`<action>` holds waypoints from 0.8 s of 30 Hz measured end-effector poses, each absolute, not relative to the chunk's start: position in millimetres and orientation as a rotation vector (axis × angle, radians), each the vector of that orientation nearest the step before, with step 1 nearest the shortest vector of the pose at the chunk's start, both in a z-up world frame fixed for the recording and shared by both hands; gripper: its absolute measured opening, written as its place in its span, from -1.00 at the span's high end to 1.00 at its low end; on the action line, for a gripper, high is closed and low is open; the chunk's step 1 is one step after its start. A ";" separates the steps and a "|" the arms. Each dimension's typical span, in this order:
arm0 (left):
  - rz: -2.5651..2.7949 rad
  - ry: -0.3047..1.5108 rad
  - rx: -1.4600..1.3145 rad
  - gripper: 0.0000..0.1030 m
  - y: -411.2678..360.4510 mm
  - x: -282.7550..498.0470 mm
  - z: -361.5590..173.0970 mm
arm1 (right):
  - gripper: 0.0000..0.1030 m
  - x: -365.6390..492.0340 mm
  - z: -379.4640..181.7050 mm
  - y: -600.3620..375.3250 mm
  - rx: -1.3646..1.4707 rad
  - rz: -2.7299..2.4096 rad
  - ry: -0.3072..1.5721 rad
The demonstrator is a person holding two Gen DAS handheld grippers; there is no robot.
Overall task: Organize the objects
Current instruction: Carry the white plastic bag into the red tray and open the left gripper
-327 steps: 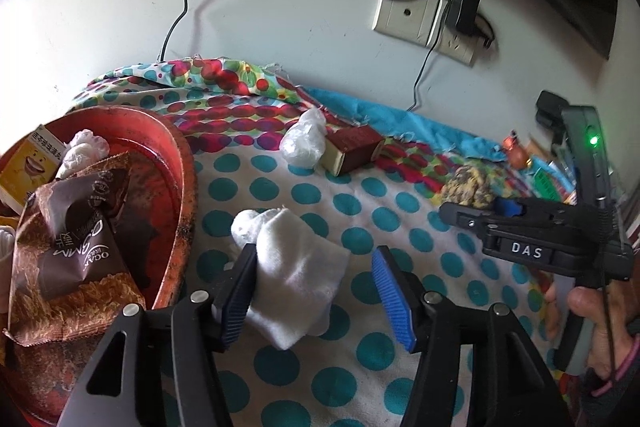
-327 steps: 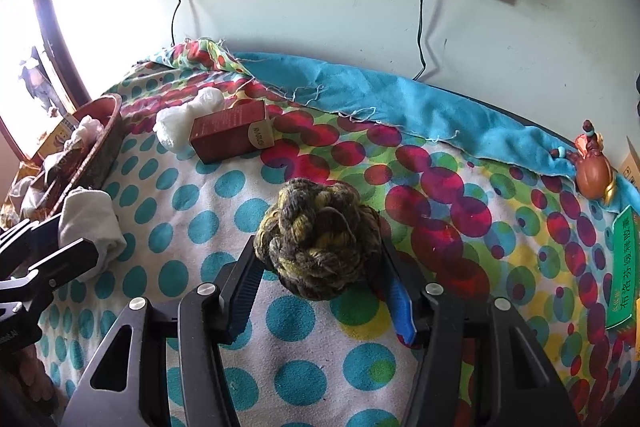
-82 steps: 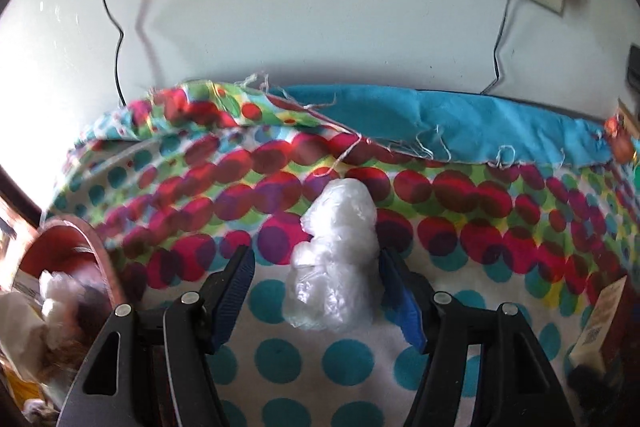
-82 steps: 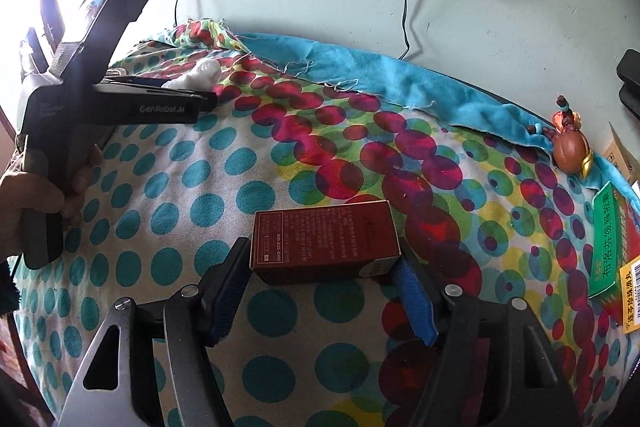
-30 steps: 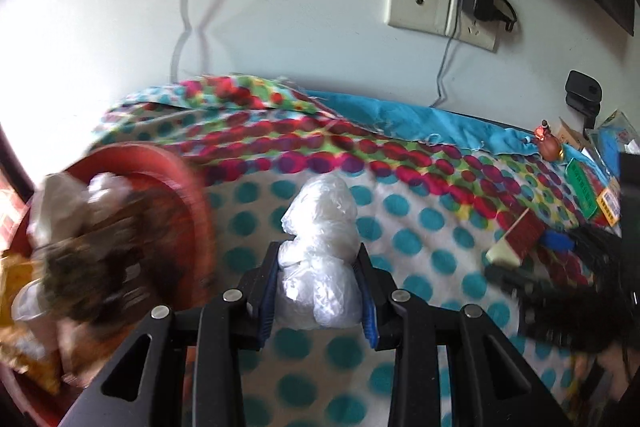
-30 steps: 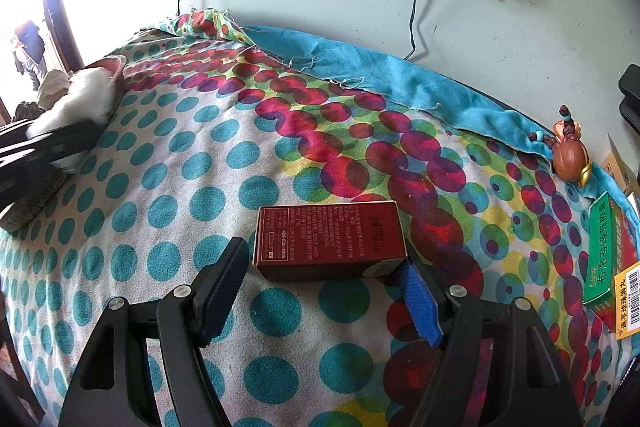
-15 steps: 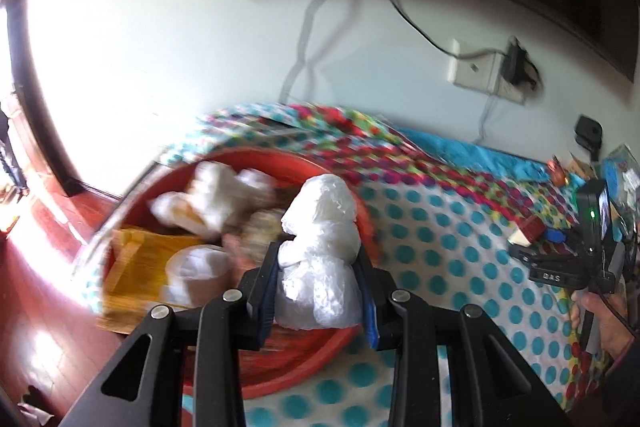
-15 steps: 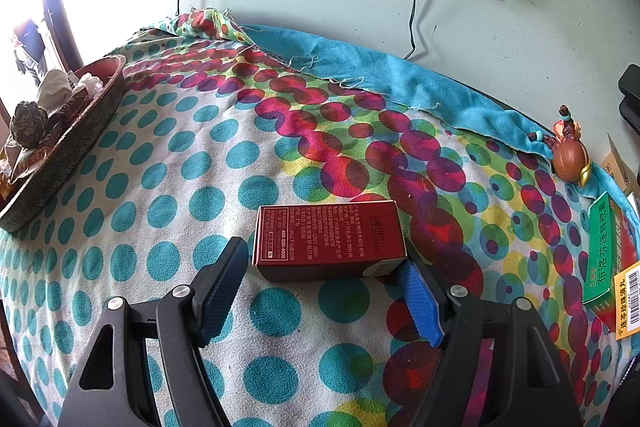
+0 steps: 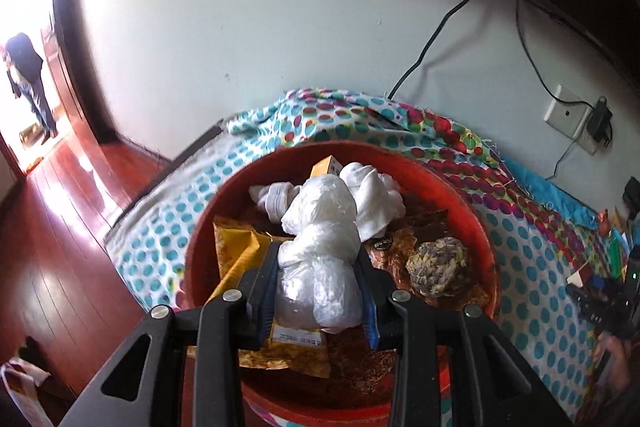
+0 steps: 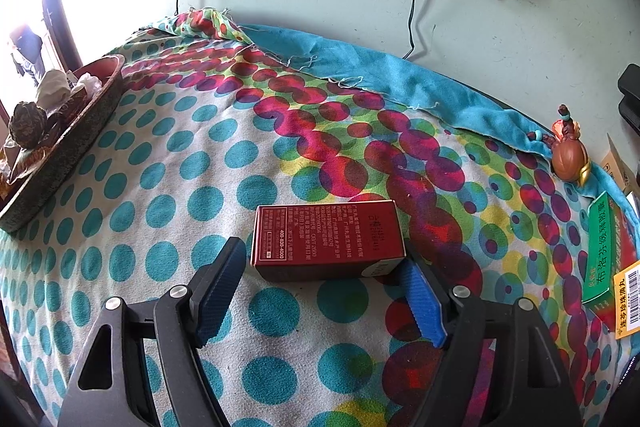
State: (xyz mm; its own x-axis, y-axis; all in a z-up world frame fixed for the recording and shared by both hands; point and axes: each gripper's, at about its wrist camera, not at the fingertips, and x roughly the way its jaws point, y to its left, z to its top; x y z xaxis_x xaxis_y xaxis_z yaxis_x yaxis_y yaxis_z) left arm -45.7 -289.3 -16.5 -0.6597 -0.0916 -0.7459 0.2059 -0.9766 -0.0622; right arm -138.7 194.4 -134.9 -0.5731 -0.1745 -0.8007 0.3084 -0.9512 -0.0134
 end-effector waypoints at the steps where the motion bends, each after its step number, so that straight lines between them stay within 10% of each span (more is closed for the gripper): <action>1: -2.706 0.208 1.233 0.33 -290.9 -52.4 -21.3 | -0.44 -139.0 -134.9 195.2 1.278 -2.557 0.217; 24: -2.643 0.018 1.394 0.25 -287.2 -113.2 -87.4 | -0.48 -140.6 -134.9 196.1 1.279 -2.561 0.228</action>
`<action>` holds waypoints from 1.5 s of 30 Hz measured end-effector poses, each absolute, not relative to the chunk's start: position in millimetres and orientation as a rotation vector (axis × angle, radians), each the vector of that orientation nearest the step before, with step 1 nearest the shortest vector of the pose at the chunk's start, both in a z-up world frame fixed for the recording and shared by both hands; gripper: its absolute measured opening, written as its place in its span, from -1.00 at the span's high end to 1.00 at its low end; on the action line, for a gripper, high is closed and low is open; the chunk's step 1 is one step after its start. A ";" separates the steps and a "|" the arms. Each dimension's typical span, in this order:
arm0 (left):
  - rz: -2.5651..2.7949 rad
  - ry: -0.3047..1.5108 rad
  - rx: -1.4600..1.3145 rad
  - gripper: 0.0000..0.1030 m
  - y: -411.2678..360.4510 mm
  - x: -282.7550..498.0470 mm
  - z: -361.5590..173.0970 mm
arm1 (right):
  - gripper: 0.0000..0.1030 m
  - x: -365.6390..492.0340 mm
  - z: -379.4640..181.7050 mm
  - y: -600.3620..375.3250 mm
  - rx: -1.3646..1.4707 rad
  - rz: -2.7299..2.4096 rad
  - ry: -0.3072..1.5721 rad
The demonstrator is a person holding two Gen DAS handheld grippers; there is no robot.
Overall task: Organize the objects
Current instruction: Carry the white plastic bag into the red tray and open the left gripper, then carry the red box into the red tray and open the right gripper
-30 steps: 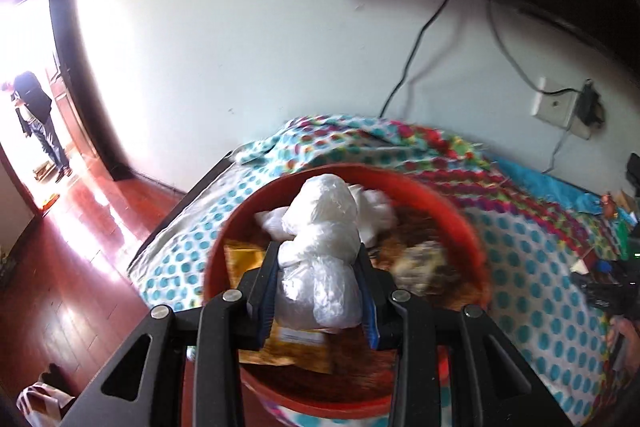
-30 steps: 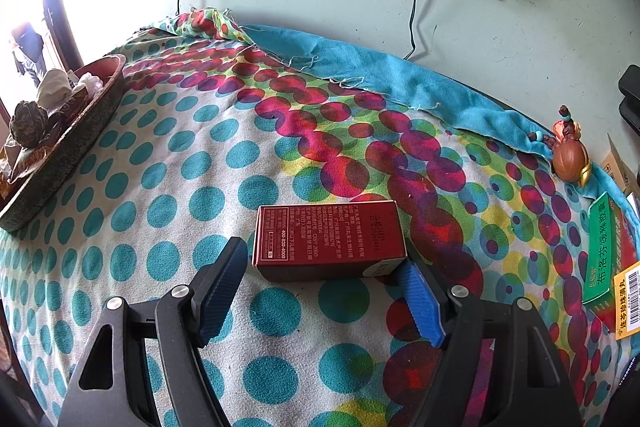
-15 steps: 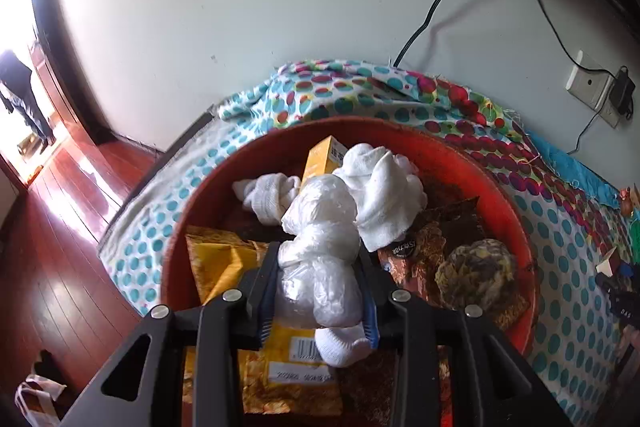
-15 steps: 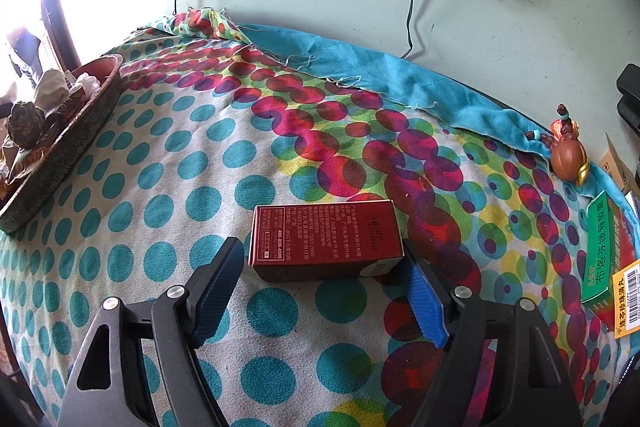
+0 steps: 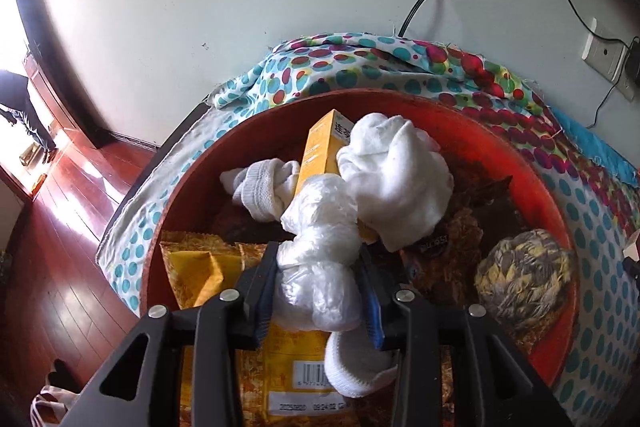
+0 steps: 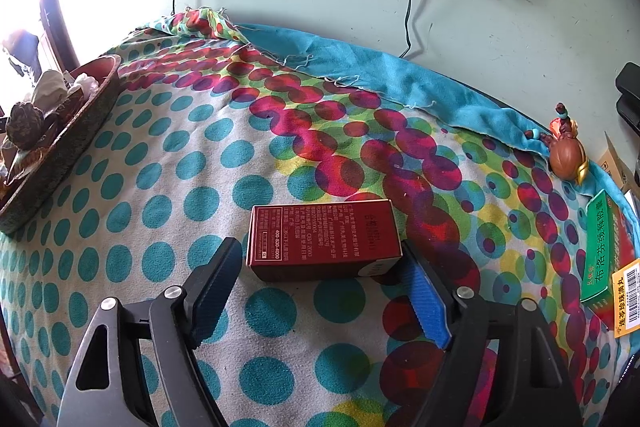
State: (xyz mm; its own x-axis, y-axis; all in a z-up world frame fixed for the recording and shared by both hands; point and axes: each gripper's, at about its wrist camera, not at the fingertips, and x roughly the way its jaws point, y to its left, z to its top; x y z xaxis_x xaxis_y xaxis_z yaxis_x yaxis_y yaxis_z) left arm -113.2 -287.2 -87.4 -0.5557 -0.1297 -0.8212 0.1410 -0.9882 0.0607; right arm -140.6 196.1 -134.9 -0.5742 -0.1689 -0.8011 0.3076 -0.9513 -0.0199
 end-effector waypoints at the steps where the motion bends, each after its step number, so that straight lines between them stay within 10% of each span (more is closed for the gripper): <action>1: -2.644 0.041 1.399 0.24 -286.8 -112.4 -89.1 | -0.49 -140.7 -135.2 196.3 1.280 -2.562 0.229; 9: -2.658 0.124 1.372 -0.11 -281.4 -99.8 -76.9 | -0.53 -140.6 -136.7 198.2 1.283 -2.562 0.223; 45: -2.479 0.219 1.037 -0.19 -303.0 103.2 -53.6 | -0.16 -131.5 -131.9 189.2 1.244 -2.595 0.306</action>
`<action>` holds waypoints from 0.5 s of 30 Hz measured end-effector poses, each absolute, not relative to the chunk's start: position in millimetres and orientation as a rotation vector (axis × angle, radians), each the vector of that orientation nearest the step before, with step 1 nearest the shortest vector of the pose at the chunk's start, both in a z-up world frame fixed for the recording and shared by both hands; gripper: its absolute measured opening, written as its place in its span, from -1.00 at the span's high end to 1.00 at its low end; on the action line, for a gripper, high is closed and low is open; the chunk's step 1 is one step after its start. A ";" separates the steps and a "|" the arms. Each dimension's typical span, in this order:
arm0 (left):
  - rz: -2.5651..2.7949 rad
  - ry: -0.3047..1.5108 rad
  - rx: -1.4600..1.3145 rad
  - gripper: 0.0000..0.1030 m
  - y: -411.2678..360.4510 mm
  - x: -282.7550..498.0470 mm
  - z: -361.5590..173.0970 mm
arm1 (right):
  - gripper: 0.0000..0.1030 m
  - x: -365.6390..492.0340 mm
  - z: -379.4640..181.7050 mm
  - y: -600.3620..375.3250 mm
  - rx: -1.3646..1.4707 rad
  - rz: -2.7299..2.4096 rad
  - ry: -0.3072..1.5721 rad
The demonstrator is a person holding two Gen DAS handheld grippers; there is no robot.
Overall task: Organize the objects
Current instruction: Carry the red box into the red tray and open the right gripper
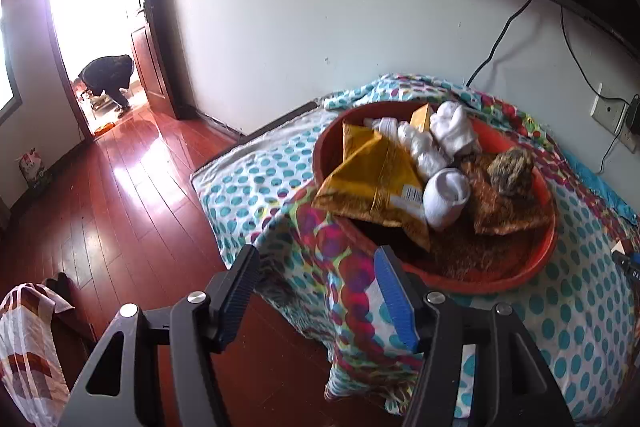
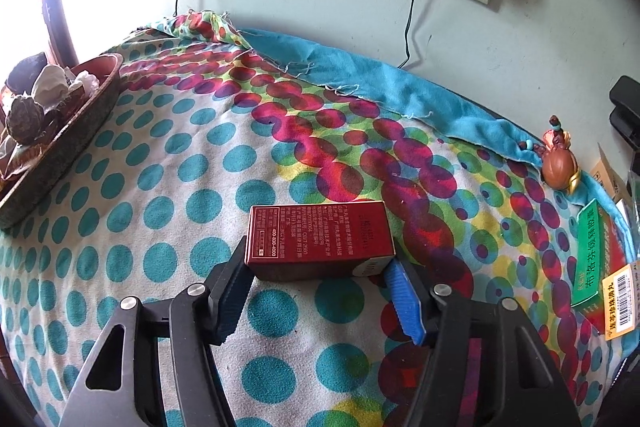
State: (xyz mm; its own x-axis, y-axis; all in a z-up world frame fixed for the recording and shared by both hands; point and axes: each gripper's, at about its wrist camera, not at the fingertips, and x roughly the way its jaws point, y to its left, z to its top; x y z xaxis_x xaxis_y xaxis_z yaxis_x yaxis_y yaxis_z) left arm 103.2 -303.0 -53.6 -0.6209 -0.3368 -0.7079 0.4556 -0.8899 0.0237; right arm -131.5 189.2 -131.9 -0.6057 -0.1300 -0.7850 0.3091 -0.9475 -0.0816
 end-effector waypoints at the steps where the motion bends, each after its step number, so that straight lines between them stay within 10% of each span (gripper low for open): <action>1: -2.477 0.223 1.049 -0.19 -303.4 103.7 -56.5 | -0.16 -131.0 -131.6 188.4 1.242 -2.599 0.314; 15: -2.540 0.242 1.125 -0.20 -292.5 99.4 -58.2 | -0.17 -89.7 -44.7 71.5 1.023 -2.450 0.154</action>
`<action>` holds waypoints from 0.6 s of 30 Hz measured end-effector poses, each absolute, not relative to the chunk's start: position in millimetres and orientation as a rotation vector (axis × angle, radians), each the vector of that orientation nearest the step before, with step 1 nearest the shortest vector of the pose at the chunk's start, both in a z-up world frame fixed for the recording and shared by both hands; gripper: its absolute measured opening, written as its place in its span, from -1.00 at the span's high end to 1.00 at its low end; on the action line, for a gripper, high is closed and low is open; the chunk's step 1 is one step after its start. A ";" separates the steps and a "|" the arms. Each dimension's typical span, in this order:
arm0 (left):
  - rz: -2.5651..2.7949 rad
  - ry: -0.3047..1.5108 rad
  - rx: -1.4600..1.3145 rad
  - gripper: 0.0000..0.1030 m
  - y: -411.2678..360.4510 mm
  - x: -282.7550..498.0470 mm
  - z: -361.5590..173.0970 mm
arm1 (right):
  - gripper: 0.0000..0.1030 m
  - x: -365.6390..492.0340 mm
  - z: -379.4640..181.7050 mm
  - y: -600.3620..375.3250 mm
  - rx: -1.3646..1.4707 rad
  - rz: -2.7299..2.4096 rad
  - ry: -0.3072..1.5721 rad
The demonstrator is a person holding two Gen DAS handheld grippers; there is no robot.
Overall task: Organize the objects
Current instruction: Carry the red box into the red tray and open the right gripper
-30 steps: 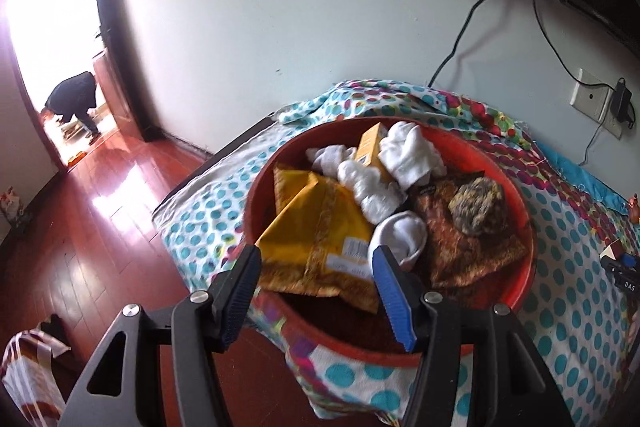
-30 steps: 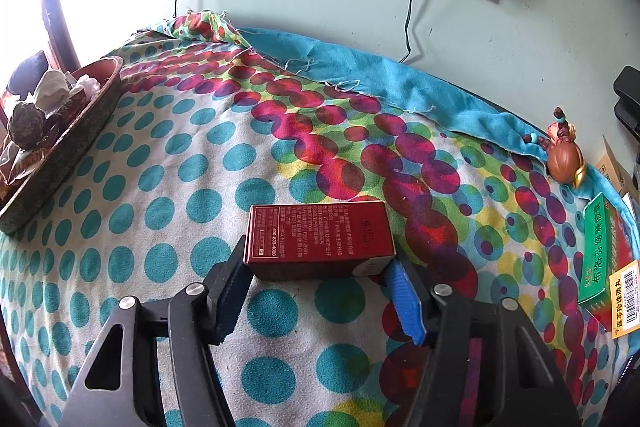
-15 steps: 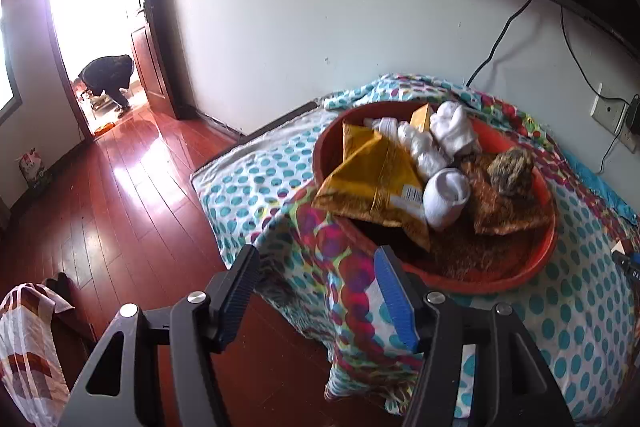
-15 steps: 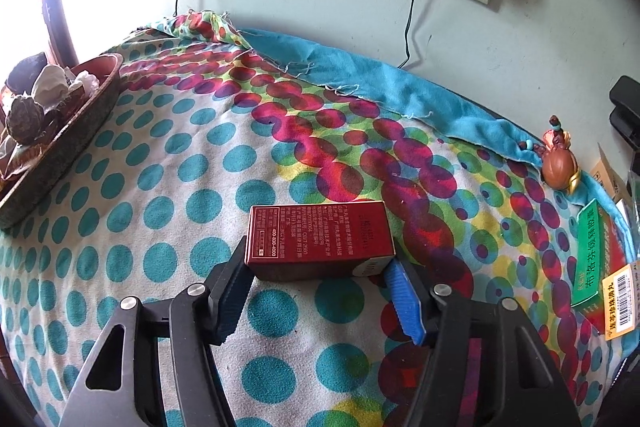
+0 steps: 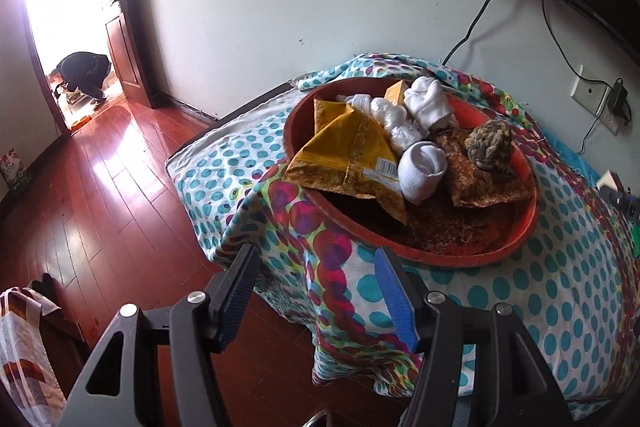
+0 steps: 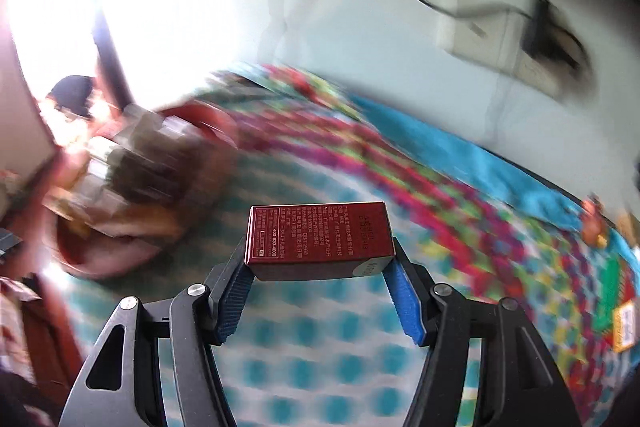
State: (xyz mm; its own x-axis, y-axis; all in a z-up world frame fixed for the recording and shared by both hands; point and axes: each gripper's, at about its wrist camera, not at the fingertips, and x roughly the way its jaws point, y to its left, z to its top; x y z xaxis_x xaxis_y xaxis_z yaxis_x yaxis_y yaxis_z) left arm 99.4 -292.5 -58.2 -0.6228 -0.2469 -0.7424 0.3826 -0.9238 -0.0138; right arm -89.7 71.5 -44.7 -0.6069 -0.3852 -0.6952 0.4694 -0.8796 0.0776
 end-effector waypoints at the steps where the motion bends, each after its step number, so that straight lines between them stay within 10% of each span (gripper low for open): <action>1: -2.544 0.237 1.127 -0.20 -291.1 98.3 -55.4 | -0.18 -86.3 -39.3 56.5 1.023 -2.418 0.135; 18: -2.618 0.183 1.161 -0.43 -295.8 98.1 -24.5 | -0.18 -61.6 -84.2 -111.8 1.202 -2.241 0.366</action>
State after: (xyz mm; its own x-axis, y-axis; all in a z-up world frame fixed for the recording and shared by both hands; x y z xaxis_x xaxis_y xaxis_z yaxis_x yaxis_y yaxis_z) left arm 98.1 -295.8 -24.5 -0.6420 -0.1944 -0.7417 0.2959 -0.9552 -0.0058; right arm -61.6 -111.8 -84.2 -0.4380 -0.3499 -0.8281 0.5952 -0.8032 0.0245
